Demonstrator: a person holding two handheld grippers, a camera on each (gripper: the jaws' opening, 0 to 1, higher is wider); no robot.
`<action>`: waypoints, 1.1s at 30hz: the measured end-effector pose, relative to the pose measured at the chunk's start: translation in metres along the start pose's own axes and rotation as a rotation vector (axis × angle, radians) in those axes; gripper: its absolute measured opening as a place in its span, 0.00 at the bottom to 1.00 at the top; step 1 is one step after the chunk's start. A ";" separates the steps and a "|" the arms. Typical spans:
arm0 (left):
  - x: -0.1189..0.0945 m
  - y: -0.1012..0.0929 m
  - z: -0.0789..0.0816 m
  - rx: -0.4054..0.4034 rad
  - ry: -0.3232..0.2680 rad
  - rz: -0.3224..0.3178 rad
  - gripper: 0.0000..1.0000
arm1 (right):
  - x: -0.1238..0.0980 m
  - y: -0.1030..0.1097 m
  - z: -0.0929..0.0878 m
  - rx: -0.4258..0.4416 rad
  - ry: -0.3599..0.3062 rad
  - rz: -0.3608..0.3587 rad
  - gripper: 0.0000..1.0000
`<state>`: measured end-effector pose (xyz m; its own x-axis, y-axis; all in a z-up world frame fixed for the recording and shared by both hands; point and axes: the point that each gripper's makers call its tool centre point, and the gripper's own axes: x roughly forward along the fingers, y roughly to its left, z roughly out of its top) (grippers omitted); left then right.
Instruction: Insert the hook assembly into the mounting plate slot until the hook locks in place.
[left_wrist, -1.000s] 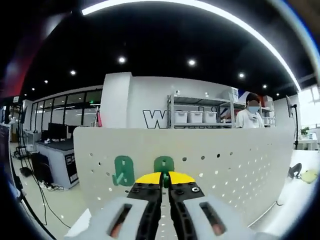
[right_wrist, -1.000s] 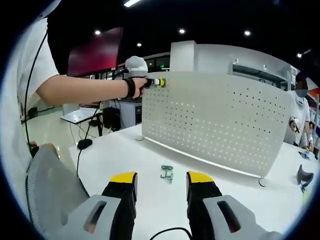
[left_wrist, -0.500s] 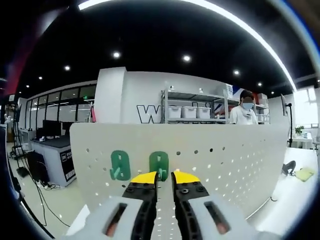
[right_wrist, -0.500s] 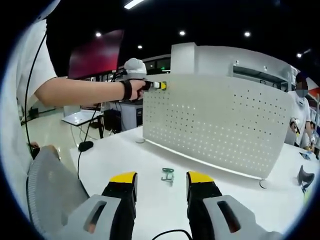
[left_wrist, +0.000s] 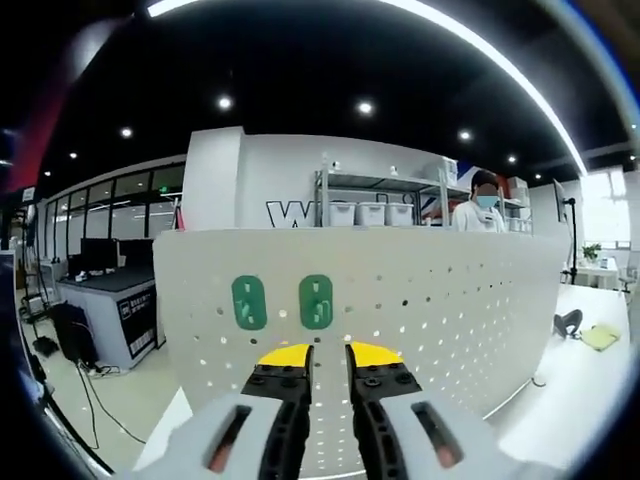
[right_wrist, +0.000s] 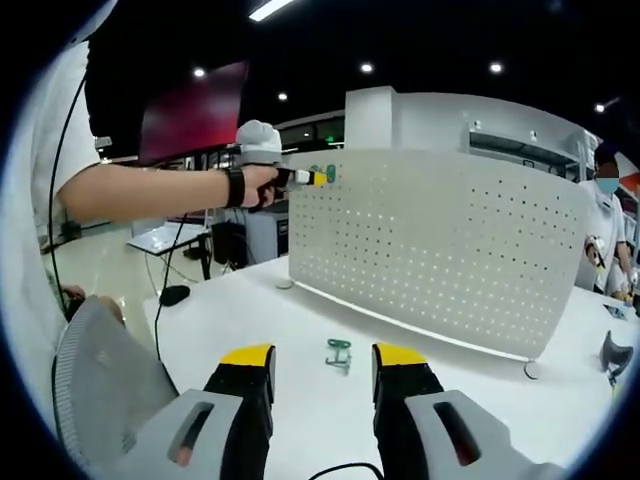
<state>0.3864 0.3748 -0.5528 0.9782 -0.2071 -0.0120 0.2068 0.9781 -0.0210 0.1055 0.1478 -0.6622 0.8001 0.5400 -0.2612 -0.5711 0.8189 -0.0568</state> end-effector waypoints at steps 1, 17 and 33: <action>-0.003 -0.001 -0.001 0.002 -0.004 -0.005 0.15 | 0.000 0.000 0.000 0.001 0.000 0.001 0.39; -0.050 -0.045 -0.030 -0.019 0.049 -0.167 0.21 | 0.006 0.004 -0.002 -0.001 -0.002 0.040 0.37; -0.089 -0.087 -0.045 -0.004 0.067 -0.314 0.30 | 0.017 0.000 -0.006 0.000 0.008 0.060 0.37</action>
<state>0.2810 0.3074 -0.5947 0.8633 -0.4998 -0.0703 0.4984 0.8661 -0.0379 0.1180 0.1552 -0.6726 0.7631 0.5861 -0.2723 -0.6177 0.7854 -0.0404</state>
